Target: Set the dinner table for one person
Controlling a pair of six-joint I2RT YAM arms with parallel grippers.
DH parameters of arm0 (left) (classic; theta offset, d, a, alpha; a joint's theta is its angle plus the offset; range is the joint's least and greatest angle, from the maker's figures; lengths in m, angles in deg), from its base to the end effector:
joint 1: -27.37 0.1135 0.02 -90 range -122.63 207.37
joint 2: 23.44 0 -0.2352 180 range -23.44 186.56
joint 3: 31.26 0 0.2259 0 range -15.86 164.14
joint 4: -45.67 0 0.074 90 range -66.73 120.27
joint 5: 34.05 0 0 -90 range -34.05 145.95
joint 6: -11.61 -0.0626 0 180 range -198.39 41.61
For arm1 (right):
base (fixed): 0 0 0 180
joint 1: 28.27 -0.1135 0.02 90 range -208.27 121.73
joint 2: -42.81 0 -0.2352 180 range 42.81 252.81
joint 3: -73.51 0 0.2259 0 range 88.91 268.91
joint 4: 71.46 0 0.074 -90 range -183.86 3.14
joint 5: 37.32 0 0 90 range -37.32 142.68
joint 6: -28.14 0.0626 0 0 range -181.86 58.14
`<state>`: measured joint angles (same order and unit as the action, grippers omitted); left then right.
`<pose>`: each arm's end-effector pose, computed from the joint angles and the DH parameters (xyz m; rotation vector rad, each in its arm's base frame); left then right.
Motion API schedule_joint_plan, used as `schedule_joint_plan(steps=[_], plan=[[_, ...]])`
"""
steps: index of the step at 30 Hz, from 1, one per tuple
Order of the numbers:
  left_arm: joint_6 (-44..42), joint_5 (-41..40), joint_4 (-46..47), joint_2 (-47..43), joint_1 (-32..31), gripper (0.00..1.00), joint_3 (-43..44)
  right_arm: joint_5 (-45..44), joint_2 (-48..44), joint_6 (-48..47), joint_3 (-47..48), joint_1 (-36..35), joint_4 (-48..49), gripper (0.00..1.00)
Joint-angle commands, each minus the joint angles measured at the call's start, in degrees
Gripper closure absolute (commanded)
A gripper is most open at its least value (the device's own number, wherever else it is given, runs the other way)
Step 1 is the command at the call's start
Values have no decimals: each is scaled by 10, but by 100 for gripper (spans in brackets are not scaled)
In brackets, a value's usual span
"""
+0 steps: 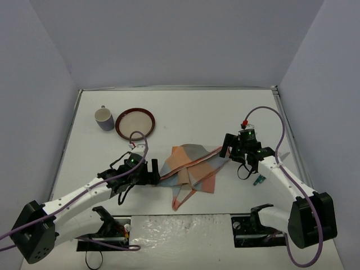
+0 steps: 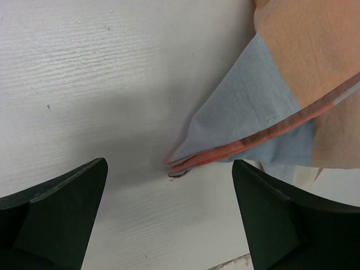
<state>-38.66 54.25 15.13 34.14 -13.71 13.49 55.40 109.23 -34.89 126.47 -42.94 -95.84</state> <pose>0.1621 -0.1389 0.1681 0.0131 2.4252 -0.6501 0.2444 0.0671 0.1927 0.2168 2.2579 0.4449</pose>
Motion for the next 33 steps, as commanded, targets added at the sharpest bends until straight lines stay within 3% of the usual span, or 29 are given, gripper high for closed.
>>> schedule_joint_plan(steps=[1,12,20,25,29,33], plan=[[6,7,70,-8,1,11,-13,-11,9,-6,5,6,45,5],[-20,75,199,56,0,23,-57,26,3,-22,-2,43,59,6],[-31,94,216,102,0,37,-44,23,4,-25,-12,48,65,6],[-35,96,203,103,-11,41,-36,24,11,-28,-17,58,68,6],[-36,86,190,98,-13,56,-35,27,29,-28,-26,62,83,6],[-36,76,175,95,-13,77,-30,34,53,-30,-28,62,106,7]])
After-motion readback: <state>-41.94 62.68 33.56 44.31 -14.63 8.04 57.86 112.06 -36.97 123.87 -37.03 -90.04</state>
